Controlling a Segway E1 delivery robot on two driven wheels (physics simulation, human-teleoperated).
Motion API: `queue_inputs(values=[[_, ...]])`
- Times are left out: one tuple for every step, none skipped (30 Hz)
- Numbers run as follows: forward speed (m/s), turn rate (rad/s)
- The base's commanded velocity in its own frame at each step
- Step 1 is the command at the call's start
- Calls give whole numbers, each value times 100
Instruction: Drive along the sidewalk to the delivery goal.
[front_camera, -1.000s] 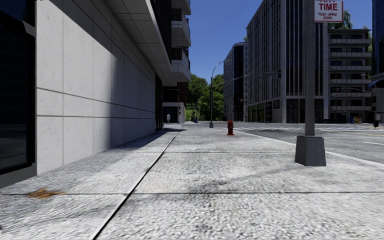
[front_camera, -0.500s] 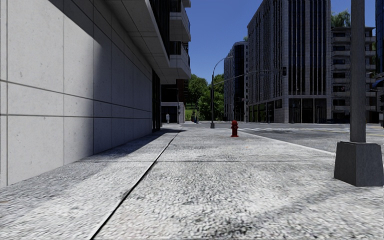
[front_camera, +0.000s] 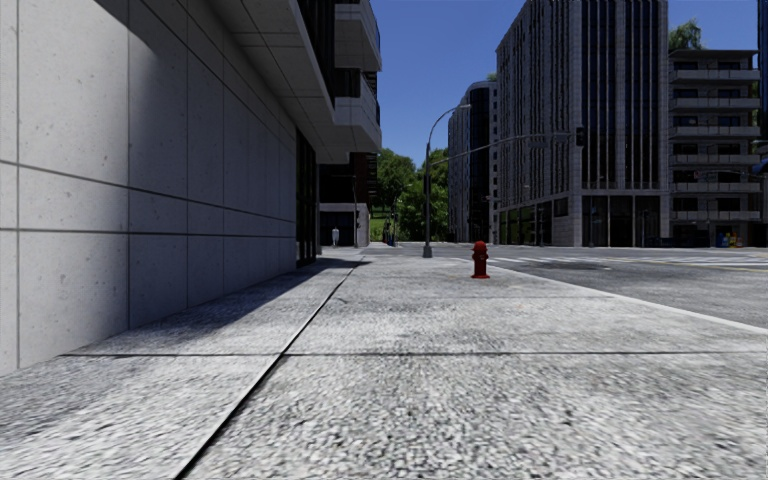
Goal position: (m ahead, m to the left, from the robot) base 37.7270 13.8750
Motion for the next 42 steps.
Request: queue_inputs(values=[[200,0],[200,0],[200,0],[200,0],[200,0],[200,0],[200,0],[200,0],[200,0],[200,0],[200,0],[200,0],[200,0],[200,0],[200,0],[200,0],[200,0],[200,0],[200,0],[200,0],[200,0],[200,0],[200,0],[200,0],[200,0],[200,0],[200,0],[200,0],[200,0],[200,0],[200,0],[200,0],[200,0],[200,0],[200,0],[200,0],[200,0],[200,0],[200,0],[200,0],[200,0],[200,0]])
